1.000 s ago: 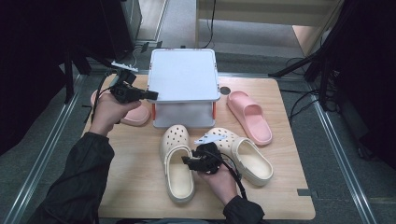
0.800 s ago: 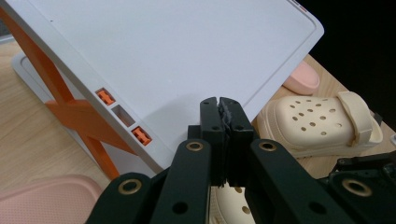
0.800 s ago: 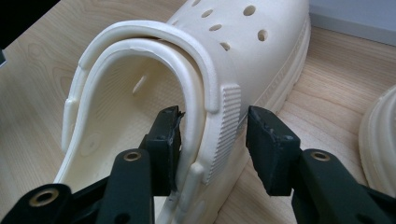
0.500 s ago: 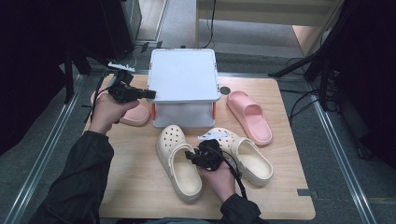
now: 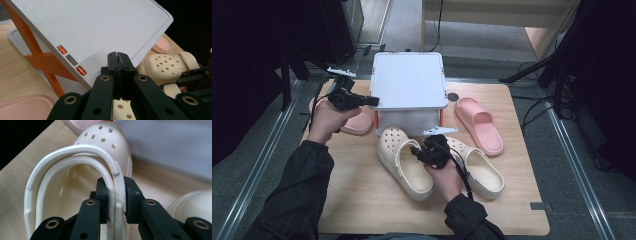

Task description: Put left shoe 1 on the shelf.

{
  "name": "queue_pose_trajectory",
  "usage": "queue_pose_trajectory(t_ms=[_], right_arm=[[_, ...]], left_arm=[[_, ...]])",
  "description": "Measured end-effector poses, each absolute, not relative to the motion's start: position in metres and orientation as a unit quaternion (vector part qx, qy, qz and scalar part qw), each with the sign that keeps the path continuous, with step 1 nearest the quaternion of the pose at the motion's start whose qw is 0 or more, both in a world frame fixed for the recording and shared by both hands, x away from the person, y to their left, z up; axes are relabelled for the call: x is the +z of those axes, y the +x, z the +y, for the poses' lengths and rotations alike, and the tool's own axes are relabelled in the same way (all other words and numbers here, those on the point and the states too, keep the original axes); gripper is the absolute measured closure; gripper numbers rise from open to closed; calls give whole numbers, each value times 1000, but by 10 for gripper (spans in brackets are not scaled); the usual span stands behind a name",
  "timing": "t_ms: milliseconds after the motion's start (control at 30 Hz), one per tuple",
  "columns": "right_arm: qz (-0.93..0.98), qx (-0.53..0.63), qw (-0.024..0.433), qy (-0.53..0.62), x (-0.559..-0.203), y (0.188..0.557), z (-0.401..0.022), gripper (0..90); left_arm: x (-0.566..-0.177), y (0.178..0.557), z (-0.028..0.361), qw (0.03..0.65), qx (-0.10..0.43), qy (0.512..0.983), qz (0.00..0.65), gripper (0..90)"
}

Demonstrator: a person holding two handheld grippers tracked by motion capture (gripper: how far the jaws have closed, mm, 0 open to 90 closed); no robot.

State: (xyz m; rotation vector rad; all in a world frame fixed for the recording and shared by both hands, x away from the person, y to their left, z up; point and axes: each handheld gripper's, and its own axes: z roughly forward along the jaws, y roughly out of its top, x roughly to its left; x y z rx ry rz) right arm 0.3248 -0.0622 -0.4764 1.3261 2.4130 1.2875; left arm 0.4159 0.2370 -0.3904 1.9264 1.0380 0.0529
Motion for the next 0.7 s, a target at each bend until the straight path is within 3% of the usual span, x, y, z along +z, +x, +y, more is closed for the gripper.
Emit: queue_pose_trajectory(t_ms=[400, 700], right_arm=[[772, 423, 83, 467, -471, 373, -45, 774], [764, 414, 107, 484, -486, 378, -38, 769]], left_arm=[[-390, 416, 238, 458, 21, 782, 422, 895], [-390, 415, 238, 458, 23, 782, 422, 895]])
